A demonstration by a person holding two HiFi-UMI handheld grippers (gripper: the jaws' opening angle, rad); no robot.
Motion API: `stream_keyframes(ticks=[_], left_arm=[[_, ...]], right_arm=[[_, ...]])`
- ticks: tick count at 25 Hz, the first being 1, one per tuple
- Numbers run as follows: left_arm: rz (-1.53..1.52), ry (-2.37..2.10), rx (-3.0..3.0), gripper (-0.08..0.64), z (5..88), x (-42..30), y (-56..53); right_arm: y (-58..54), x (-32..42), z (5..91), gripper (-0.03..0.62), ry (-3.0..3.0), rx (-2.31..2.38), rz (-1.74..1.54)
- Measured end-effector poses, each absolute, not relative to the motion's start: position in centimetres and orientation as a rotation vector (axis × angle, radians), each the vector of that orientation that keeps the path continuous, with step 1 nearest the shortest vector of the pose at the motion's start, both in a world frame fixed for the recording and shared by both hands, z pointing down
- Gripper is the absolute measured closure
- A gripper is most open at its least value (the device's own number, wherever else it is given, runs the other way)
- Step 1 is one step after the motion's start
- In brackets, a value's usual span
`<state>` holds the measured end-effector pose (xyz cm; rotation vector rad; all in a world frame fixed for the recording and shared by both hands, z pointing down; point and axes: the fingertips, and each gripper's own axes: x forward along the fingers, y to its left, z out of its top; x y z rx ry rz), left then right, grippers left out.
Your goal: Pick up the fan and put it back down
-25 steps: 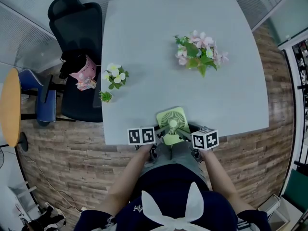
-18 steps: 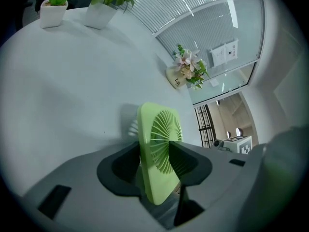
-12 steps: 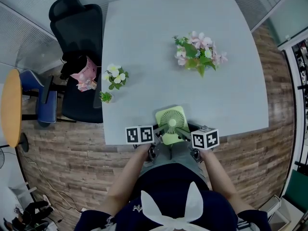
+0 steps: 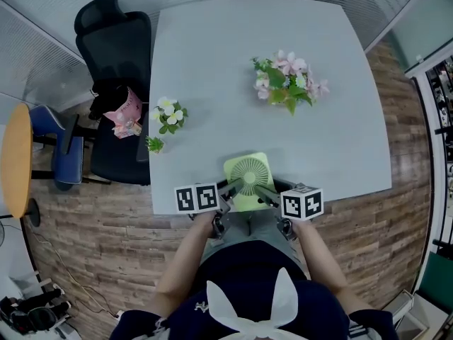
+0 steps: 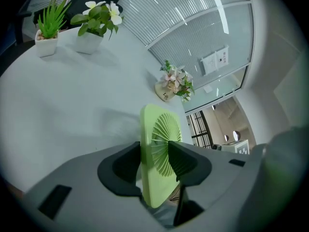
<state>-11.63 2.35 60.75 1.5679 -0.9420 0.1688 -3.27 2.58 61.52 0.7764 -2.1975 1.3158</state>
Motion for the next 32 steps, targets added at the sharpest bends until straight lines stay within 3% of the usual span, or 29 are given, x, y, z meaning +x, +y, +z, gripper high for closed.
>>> stream_keyframes(ticks=[32], left_arm=[[0.028,-1.071,1.711,0.370,48.6,-13.9,0.9]], right_arm=[[0.9,-5.4,49.8,0.371,-2.402,0.785,1.179]])
